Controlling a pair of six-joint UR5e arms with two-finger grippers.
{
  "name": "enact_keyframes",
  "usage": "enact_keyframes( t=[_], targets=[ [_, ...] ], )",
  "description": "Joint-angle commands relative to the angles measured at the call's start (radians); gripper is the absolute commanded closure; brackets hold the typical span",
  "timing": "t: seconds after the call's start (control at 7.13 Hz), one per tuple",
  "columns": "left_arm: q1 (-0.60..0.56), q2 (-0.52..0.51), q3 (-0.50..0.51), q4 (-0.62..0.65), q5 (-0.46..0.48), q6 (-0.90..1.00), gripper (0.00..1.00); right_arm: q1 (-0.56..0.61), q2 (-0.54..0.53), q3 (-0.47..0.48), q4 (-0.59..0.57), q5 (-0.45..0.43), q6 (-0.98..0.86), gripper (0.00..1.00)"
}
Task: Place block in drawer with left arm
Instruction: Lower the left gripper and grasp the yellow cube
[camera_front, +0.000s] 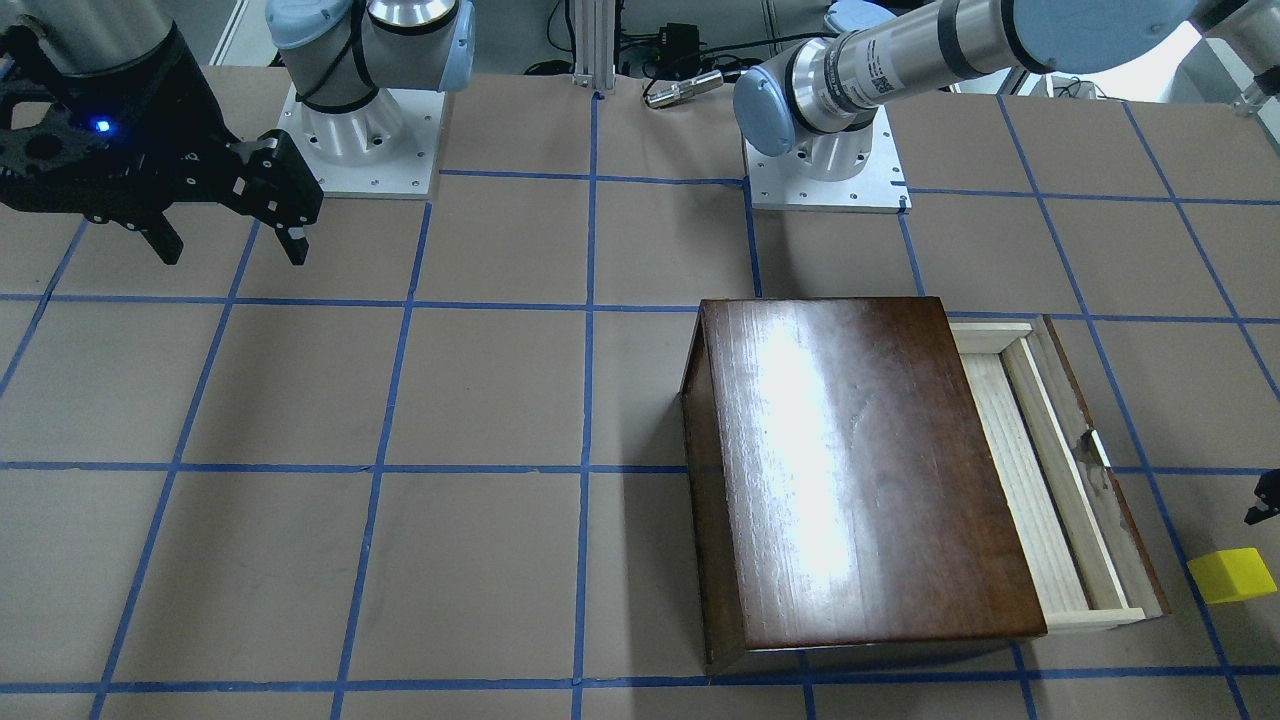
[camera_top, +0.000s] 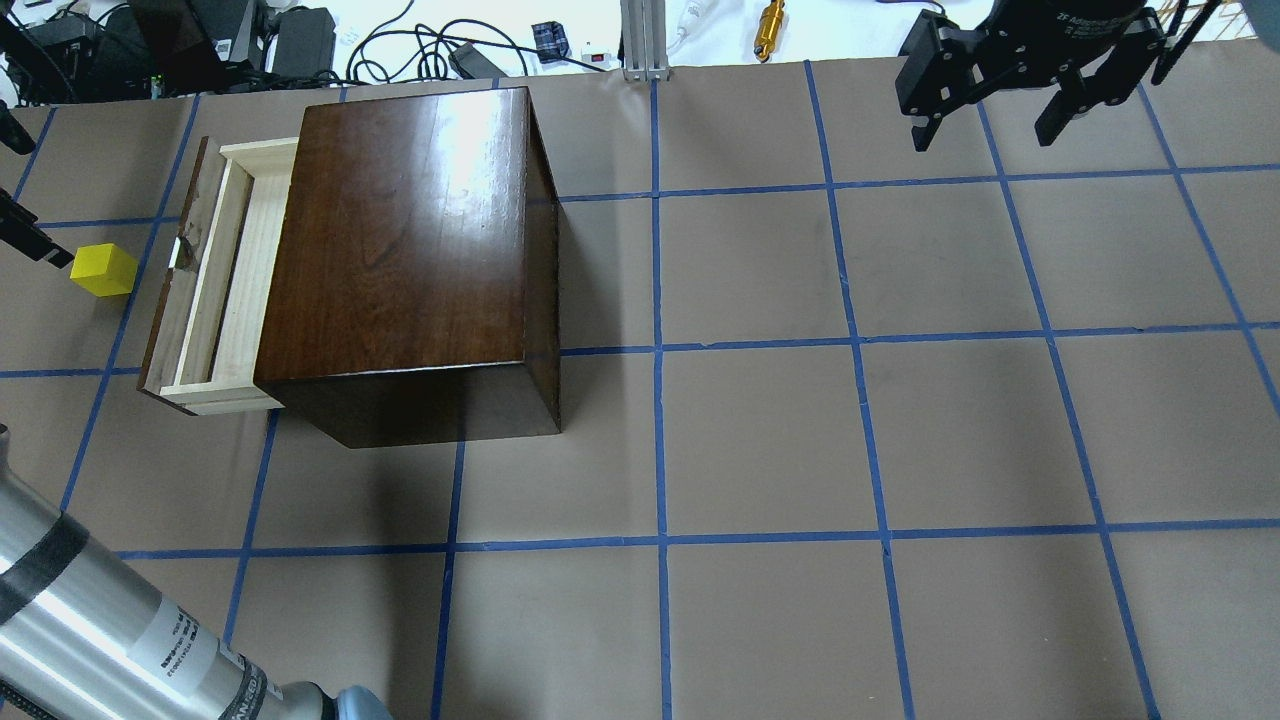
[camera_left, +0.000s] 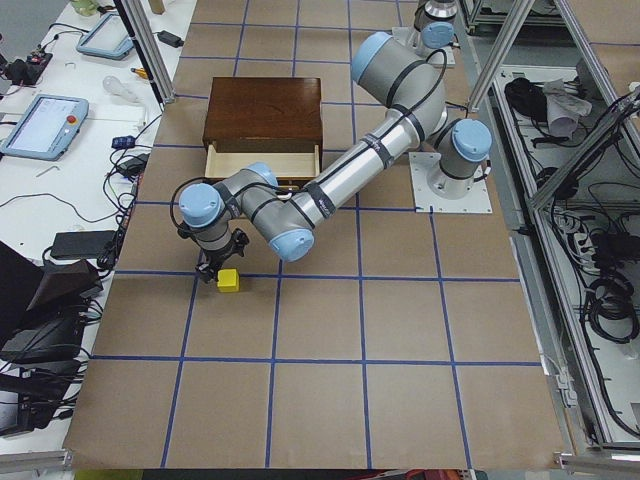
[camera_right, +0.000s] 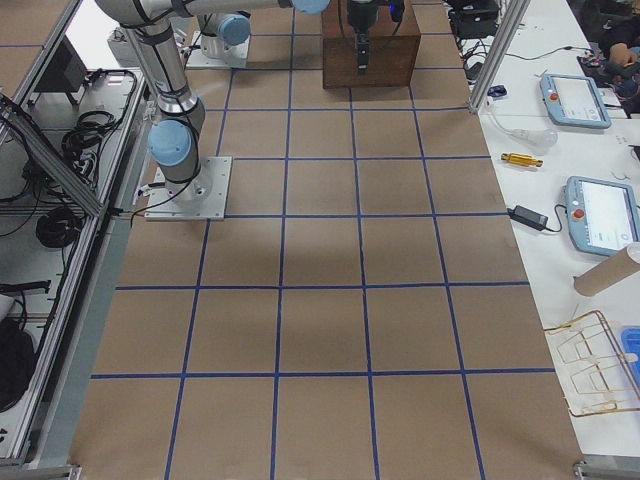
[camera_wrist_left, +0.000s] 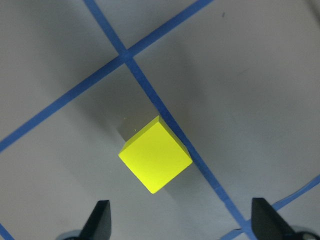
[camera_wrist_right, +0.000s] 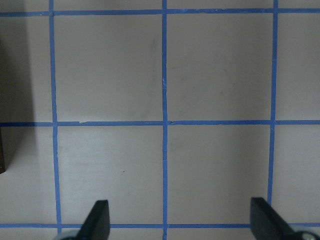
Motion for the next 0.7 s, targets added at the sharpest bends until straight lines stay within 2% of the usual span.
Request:
enact_keyframes(
  t=[0.0,0.14,0.56],
  targets=[
    [0.001,-0.035,0.001,0.094,-0.001,0.25,0.0,0.0,0.0,0.0,0.0,0.001,0.0,0.0],
    [0.001,-0.047,0.0,0.095,-0.001,0.37,0.01,0.0,-0.002,0.0,0.0,0.001,0.0,0.0],
    [-0.001,-0.059,-0.014,0.088,-0.023,0.477,0.01,-0.001,0.0,0.0,0.0,0.0,0.0,0.0]
  ],
)
